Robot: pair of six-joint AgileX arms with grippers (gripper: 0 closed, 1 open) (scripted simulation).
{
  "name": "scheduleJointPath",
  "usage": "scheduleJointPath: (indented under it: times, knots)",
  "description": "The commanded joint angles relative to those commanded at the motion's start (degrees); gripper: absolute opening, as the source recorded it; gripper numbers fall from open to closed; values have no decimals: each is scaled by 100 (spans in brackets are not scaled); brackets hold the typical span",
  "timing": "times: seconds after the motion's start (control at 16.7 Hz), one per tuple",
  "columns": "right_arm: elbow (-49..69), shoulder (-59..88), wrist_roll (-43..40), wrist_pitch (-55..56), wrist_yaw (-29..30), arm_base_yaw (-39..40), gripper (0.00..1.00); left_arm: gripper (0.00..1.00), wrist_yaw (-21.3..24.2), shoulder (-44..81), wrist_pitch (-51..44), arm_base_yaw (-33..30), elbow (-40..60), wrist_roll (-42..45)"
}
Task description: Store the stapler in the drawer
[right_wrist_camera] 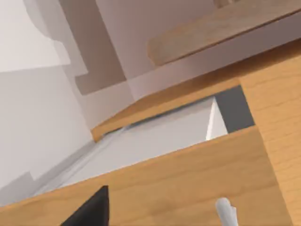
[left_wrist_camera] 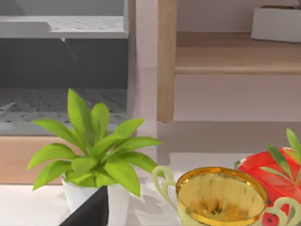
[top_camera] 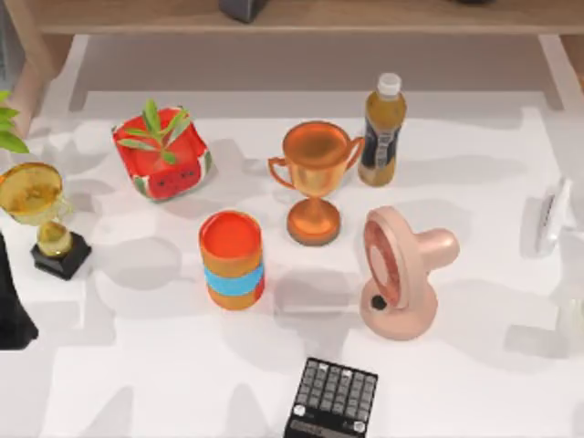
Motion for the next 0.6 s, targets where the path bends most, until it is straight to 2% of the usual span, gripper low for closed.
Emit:
scheduleJointPath:
  times: [0.24, 0.6]
  knots:
    - [847, -429, 1559, -2058, 334, 946, 100, 100, 0, 0, 0, 0, 0, 0]
    - [2895, -284, 4214, -5770, 1420, 2191, 100, 100, 0, 0, 0, 0, 0, 0]
